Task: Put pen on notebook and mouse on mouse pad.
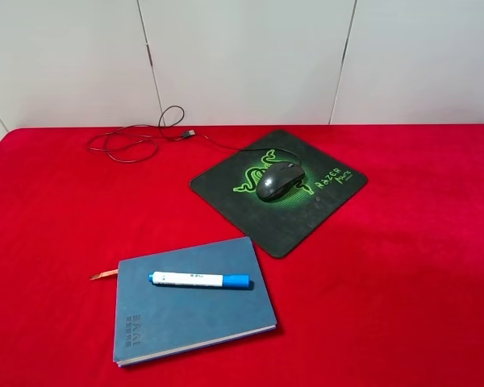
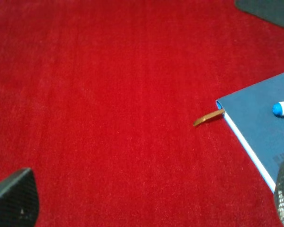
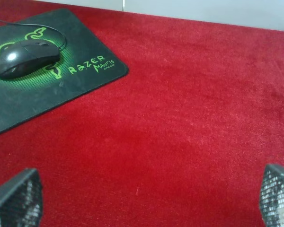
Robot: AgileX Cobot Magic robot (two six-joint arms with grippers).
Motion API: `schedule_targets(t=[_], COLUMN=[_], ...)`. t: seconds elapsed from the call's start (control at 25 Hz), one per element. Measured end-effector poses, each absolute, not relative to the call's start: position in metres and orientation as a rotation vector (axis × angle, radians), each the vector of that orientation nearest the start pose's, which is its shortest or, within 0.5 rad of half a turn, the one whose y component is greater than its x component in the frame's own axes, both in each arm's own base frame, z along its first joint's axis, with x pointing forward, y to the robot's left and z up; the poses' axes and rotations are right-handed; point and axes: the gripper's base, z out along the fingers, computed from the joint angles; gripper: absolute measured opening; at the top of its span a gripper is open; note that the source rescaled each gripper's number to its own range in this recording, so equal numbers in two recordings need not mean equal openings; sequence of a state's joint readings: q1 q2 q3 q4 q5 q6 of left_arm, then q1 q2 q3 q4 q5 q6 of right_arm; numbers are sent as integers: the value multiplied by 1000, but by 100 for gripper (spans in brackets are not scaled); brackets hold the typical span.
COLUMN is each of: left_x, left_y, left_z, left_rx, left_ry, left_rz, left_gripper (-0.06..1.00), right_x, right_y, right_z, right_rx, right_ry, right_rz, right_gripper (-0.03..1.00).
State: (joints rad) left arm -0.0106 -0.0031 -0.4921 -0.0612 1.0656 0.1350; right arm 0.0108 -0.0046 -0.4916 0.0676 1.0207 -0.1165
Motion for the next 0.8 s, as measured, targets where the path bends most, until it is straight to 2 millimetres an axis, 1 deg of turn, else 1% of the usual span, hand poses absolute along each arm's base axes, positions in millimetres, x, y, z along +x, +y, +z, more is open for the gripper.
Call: schedule_targets(t=[0.8], left_x=[-5], left_y=[-5], left_z=[275], left_rx=[154], left_ry=[2045], left_rz=[2], left_gripper=[100], right_x=[-3], right_y=[5], right_z=[278], right_rx=[-129], right_ry=[2003], right_rz=[13], right_gripper=[100])
